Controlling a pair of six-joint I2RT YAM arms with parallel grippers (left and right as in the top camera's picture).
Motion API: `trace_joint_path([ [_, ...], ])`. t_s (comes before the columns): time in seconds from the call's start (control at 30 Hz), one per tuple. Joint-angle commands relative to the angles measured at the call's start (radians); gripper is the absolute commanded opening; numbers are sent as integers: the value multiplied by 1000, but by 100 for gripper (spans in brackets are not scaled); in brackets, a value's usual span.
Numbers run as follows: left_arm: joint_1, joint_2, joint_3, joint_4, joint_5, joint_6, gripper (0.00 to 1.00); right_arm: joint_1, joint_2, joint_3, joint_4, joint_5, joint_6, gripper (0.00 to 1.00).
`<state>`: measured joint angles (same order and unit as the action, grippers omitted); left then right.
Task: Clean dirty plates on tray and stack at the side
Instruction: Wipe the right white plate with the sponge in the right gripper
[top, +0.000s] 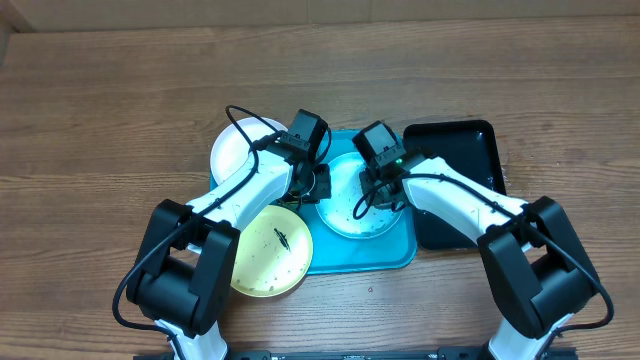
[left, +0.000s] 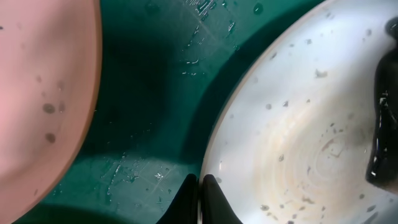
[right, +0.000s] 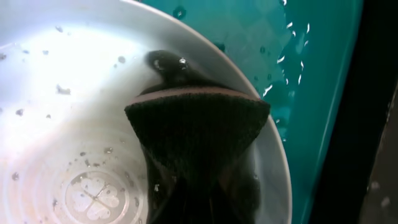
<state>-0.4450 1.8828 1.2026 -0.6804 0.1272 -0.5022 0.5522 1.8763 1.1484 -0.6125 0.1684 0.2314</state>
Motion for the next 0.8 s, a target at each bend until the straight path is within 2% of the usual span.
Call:
trace_joint_path([
  [0.0, 6, 9, -5, -1, 3, -17, 4, 2, 6, -56, 18, 2, 1, 4],
  [0.13, 7, 9, -5, 0, 3, -17, 4, 2, 6, -59, 3, -209, -110, 4],
  [0.4, 7, 9, -5, 1, 3, -14, 4, 2, 6, -57, -41, -399, -234, 4],
  [0.63, 7, 9, -5, 1, 3, -14, 4, 1, 5, -10, -90, -550, -289, 4],
  [0.77, 7, 9, -5, 1, 3, -14, 4, -20, 5, 59, -88, -705, -289, 4],
])
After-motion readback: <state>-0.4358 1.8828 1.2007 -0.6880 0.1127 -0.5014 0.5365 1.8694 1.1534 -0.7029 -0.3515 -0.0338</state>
